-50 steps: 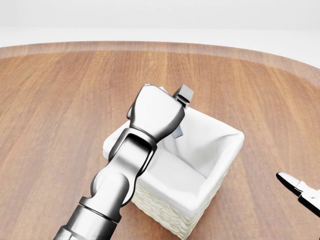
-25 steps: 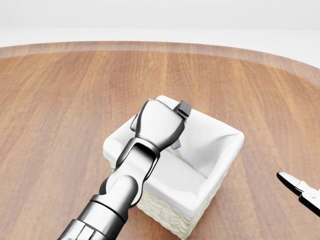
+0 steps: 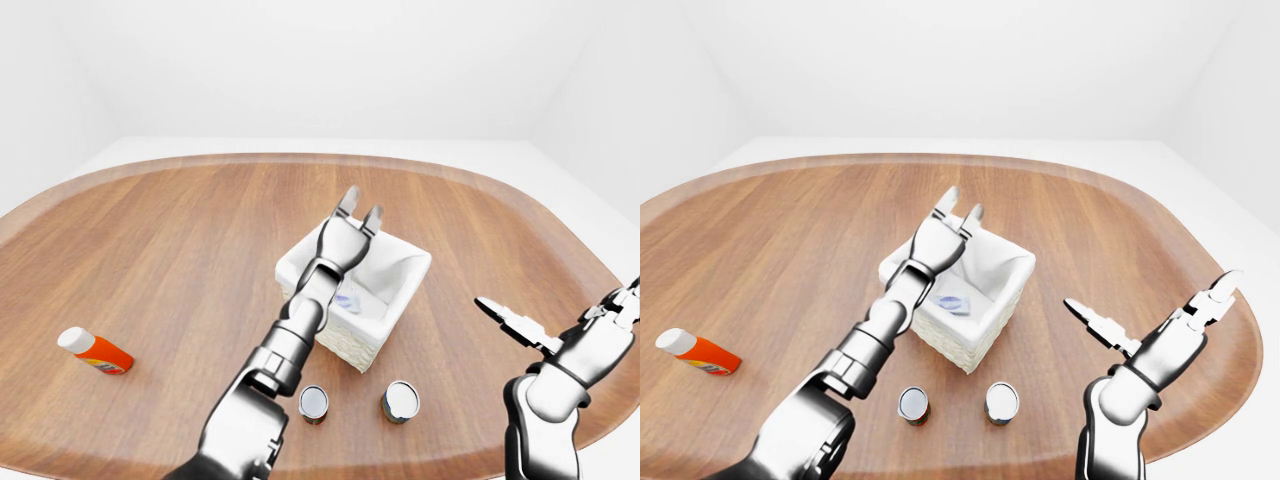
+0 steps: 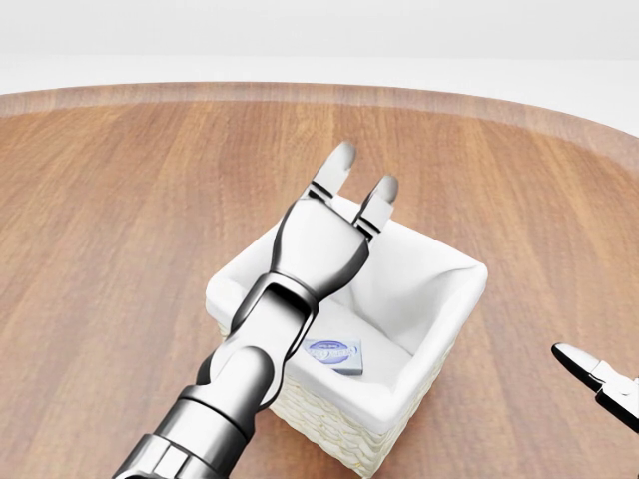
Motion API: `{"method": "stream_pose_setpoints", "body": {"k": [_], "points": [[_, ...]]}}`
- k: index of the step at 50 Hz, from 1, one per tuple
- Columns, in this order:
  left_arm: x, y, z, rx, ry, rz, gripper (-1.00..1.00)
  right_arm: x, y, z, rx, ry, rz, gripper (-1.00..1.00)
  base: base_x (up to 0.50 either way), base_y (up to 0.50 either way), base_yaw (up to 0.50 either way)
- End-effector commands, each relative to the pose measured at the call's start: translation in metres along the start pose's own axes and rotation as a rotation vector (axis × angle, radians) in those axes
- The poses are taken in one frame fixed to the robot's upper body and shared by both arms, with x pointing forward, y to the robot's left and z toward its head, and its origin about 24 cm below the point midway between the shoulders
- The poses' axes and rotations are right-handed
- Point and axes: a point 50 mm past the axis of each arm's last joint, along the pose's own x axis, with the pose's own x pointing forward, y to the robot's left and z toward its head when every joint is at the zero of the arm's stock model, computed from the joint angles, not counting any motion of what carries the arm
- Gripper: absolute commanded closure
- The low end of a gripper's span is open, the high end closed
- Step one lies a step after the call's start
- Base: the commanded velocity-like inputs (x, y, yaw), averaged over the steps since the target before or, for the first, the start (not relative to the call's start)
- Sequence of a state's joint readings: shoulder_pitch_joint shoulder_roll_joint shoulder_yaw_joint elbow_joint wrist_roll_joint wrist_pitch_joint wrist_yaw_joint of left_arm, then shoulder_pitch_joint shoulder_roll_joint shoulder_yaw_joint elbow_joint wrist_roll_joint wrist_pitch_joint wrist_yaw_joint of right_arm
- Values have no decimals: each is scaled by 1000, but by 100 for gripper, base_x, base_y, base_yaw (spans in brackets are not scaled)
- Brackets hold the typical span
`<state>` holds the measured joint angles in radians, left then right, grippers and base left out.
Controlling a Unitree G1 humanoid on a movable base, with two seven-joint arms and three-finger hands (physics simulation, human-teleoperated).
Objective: Pick up the alphabet soup and the cream cheese box, and put them in the basket.
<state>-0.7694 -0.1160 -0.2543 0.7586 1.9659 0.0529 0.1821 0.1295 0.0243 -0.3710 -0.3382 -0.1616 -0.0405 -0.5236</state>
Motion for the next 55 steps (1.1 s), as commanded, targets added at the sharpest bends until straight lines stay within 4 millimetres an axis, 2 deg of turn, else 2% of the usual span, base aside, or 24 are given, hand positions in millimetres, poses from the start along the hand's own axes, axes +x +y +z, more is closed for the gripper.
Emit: {"method": "stream_pose_setpoints", "body": {"k": [1,14,18,19,25,28,35,42,47,49,51,55], "points": [[-1,11,-9,-10,8,23,-100,0,0,-1,-3,2,1,-100,0,0,0],[-12,43,-37,-74,67,95,-100,0,1,-1,-9,4,3,-100,0,0,0],[-18,51,-45,-117,99,132,-100,0,1,-1,-9,4,3,-100,0,0,0],[-20,54,-49,-176,118,142,-100,0,1,-1,-9,4,3,-100,0,0,0],[-21,58,-55,-221,156,167,-100,0,0,-1,-8,4,2,-100,0,0,0],[-23,55,-59,-301,166,173,-100,0,0,0,-7,4,0,-100,0,0,0],[-27,37,-69,-350,227,192,-100,0,0,1,-5,-1,1,-100,0,0,0],[-44,6,-82,-477,302,258,-100,-1,0,1,-7,-5,2,-100,0,0,0],[-56,5,-95,-578,344,330,-100,-1,0,0,-9,-6,2,-100,0,0,0],[-59,3,-98,-578,360,331,-100,-1,0,2,-10,-6,1,-100,0,0,0],[-66,4,-108,-582,452,391,-100,-1,0,0,-10,-6,3,-100,0,0,0],[-78,4,-112,-617,465,450,-100,-1,1,0,-9,-7,4,-100,0,0,0]]}}
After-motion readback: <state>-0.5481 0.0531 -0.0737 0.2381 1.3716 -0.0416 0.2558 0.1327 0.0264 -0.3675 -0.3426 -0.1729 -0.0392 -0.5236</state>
